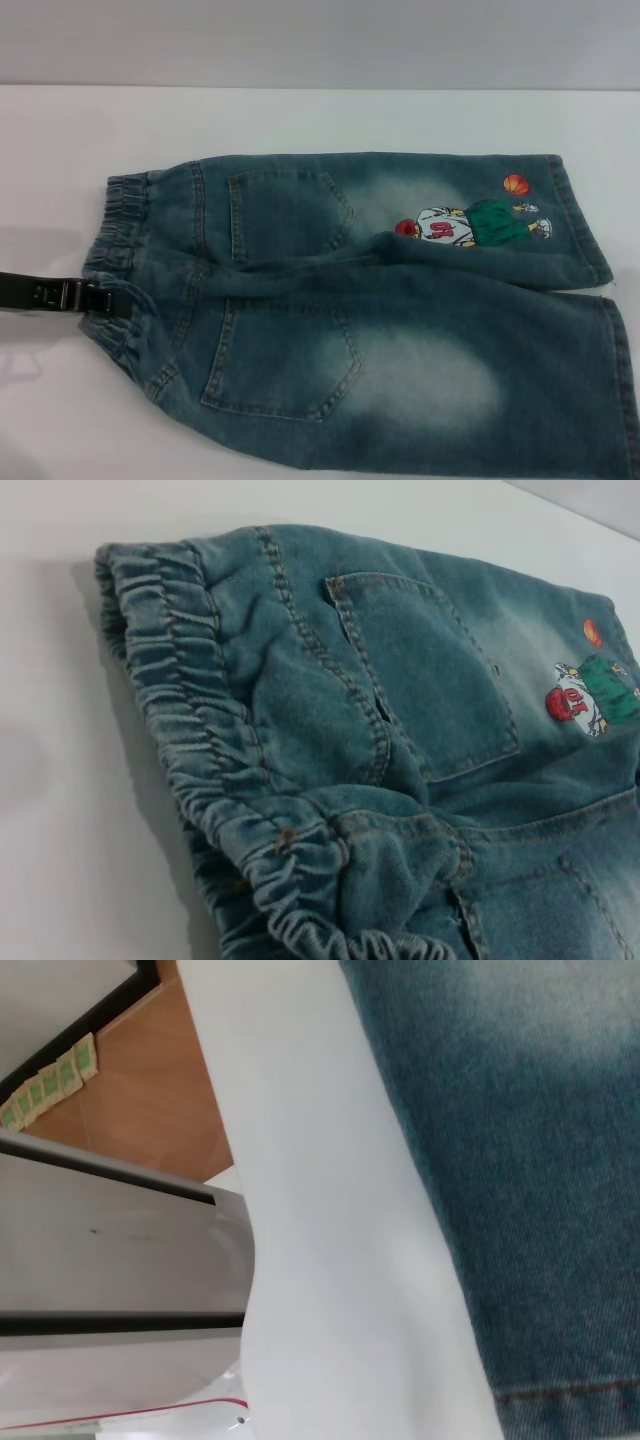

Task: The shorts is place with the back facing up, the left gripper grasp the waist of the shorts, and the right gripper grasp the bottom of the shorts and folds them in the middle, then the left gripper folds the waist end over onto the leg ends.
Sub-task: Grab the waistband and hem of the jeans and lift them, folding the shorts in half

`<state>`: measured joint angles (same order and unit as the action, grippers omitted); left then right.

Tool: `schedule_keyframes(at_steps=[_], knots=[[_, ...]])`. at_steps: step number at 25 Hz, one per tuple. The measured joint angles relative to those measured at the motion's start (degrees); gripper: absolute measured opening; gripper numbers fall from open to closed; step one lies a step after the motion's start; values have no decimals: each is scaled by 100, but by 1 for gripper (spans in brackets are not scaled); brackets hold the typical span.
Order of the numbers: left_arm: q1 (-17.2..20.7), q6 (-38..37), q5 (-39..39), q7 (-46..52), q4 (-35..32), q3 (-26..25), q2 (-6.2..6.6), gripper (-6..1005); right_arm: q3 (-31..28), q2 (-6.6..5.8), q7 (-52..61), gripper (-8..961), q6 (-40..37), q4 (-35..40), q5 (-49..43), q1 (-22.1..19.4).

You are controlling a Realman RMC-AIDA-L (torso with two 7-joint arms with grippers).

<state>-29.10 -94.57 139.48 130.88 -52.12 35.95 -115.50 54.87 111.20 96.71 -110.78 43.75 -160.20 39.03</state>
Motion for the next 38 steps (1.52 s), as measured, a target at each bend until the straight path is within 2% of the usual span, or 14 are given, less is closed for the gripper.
schedule_keyframes(at_steps=[10,22,27,38], knots=[[1,0,0,5,0,-45,-1,69,24,49,0,797,17,3,-52,61],[1,0,0,8,2,-38,-14,71,24,179,-38,797,201,16,-51,143],[-5,8,0,8,9,-27,-15,72,23,196,-40,796,197,161,-23,156],[-24,107,0,-25,169,-16,-21,74,29,320,-104,794,146,415,-6,213]])
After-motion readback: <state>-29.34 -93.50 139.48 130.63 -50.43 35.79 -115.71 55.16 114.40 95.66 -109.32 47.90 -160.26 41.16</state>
